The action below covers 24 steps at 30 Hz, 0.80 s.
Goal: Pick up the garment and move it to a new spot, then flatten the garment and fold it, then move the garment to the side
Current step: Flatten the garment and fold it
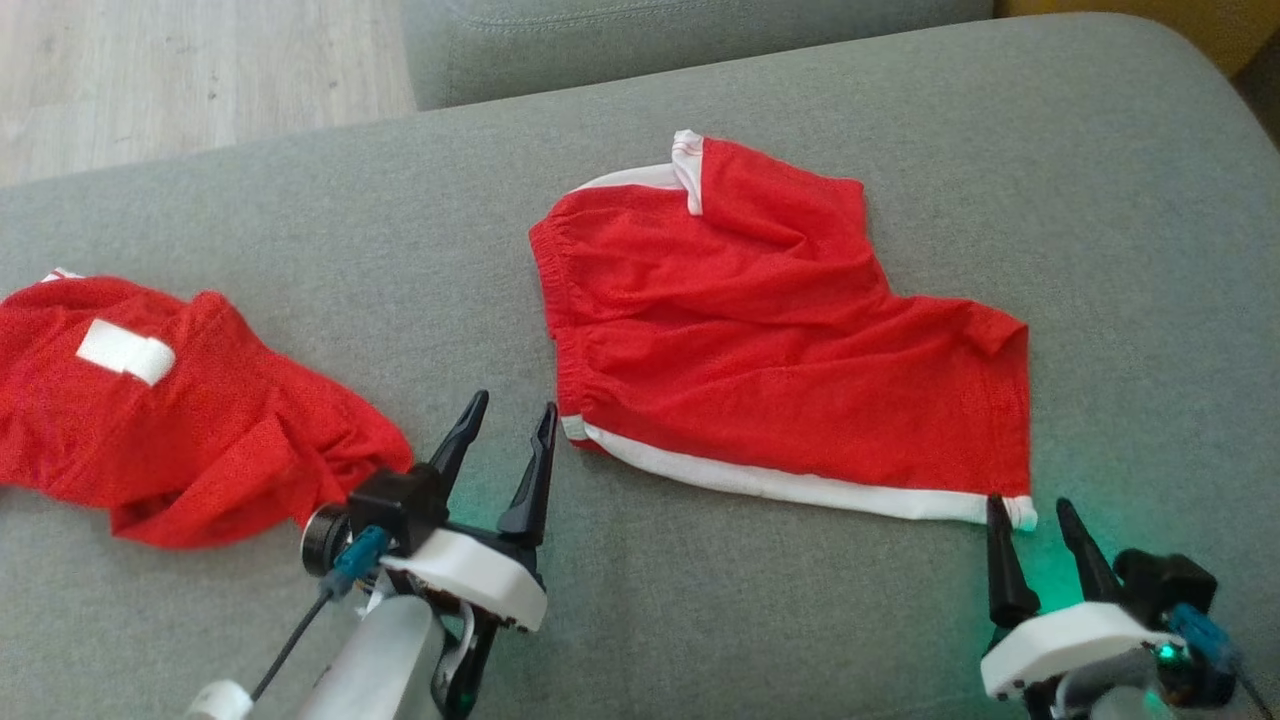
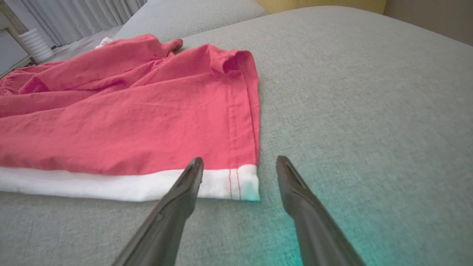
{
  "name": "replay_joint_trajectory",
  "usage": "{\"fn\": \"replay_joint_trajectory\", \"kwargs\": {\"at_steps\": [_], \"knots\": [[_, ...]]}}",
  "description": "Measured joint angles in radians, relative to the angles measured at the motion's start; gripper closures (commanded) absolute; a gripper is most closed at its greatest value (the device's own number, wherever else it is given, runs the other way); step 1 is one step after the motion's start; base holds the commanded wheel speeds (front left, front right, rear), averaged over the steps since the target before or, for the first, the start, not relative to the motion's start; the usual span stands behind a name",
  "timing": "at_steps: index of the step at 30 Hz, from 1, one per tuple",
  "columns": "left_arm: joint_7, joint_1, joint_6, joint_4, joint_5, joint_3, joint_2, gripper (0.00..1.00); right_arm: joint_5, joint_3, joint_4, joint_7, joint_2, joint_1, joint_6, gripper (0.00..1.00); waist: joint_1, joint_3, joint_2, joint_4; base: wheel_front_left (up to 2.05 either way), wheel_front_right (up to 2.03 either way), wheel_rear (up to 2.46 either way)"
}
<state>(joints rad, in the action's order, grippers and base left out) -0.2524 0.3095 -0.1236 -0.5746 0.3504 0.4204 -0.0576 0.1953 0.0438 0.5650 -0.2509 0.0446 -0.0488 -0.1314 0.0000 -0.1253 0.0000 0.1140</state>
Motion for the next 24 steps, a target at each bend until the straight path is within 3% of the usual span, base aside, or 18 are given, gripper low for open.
{"fn": "replay_joint_trajectory", "kwargs": {"at_steps": [11, 12, 13, 24], "knots": [[0.0, 0.038, -0.001, -0.007, -0.009, 0.004, 0.001, 0.0, 0.01, -0.012, 0.073, 0.0, 0.0, -0.026, 0.0, 0.0, 0.0001, -0.015, 0.0, -0.018, 0.0, 0.0, 0.0], [0.0, 0.038, -0.001, -0.008, -0.009, 0.004, 0.001, 0.0, 0.014, -0.013, 0.077, 0.0, 0.0, -0.028, 0.0, 0.16, 0.0, -0.015, 0.0, -0.019, 0.0, 0.0, 0.0], [0.0, 0.038, -0.001, -0.009, -0.009, 0.004, 0.001, 0.0, 0.016, -0.013, 0.081, 0.0, 0.0, -0.032, 0.0, 1.0, 0.0, -0.015, 0.0, -0.019, 0.0, 0.0, 0.0], [0.0, 0.038, -0.001, -0.034, -0.008, 0.011, 0.001, 0.0, 0.0, 0.003, 0.05, 0.0, 0.0, -0.048, 0.0, 1.0, 0.0, -0.008, 0.0, -0.007, 0.0, 0.0, 0.0]]}}
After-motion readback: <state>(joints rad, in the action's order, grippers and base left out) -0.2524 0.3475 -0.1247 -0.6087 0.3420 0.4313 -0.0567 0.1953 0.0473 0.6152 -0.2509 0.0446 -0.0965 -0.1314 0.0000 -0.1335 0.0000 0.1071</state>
